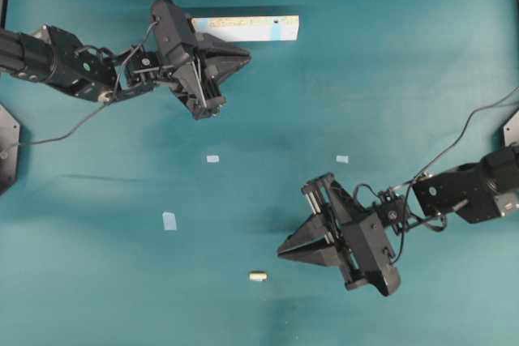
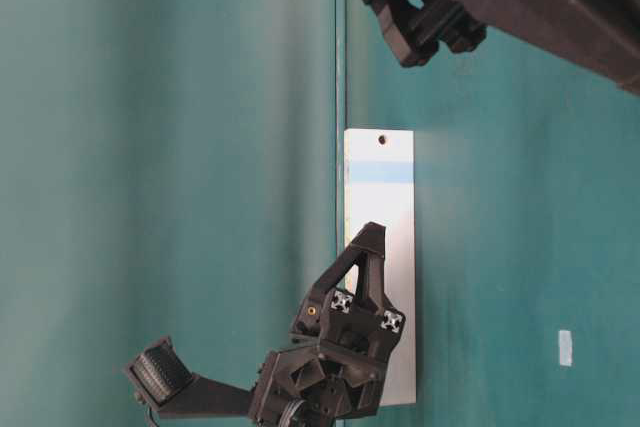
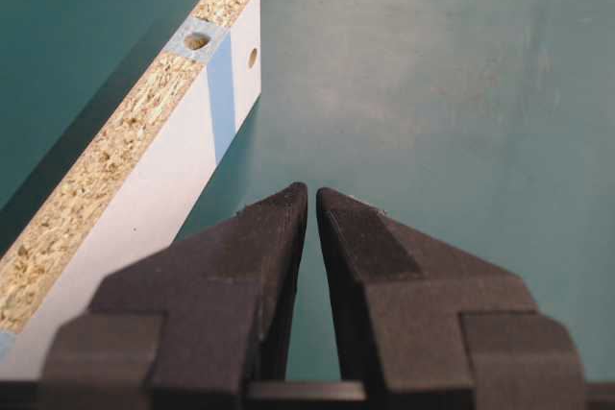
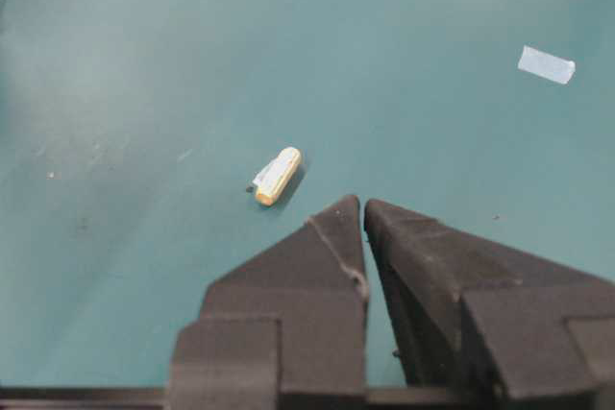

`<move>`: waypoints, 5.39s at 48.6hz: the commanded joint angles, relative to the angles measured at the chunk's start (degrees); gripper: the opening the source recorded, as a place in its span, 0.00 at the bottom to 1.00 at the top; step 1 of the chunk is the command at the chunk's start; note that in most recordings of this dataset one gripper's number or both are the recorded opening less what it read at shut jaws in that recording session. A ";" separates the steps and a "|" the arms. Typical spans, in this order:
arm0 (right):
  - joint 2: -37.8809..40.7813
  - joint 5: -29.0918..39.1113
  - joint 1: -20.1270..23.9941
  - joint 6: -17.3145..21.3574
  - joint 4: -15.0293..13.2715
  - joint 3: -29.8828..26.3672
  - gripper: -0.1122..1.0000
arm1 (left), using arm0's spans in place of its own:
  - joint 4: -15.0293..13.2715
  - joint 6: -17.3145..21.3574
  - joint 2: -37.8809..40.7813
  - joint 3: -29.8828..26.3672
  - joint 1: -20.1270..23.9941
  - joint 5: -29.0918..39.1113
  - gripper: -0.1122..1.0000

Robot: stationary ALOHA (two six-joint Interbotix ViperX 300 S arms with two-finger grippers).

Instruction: Move the wooden board into place and insert the rod into its hole.

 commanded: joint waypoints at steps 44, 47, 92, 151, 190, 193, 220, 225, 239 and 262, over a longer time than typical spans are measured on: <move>-13.36 43.07 1.41 15.29 -0.70 -12.57 0.82 | 2.29 9.93 -22.41 -0.26 3.25 34.37 0.92; -13.36 43.95 1.41 15.73 -0.70 -12.83 0.82 | 2.29 11.51 -22.32 -0.26 4.39 34.37 0.92; -10.99 46.76 1.41 15.82 -0.70 -16.35 0.82 | 2.20 21.53 -11.43 -4.48 11.78 33.93 0.92; -10.99 50.19 1.41 15.82 -0.79 -16.08 0.82 | 2.46 20.65 -6.59 -7.03 12.13 33.93 0.30; -10.90 50.45 1.49 15.64 -1.41 -15.91 0.82 | 2.20 3.08 -11.60 -13.80 -3.96 46.41 0.30; -10.99 50.45 1.41 15.64 -1.41 -15.82 0.82 | 2.29 2.11 -10.63 -14.50 -5.45 46.32 0.30; -10.99 50.54 1.41 15.73 -1.41 -15.38 0.82 | 2.29 1.41 -4.83 -17.23 -13.71 44.30 0.30; -10.99 50.54 1.49 15.73 -1.41 -15.38 0.82 | 2.29 1.32 -4.75 -17.14 -14.15 44.30 0.30; -10.99 50.54 1.41 15.73 -1.41 -15.38 0.82 | 2.29 1.32 -4.66 -16.96 -14.59 44.12 0.30; -10.99 50.54 1.41 15.73 -1.41 -15.38 0.82 | 2.29 -1.41 -3.78 -15.64 -14.50 44.12 0.30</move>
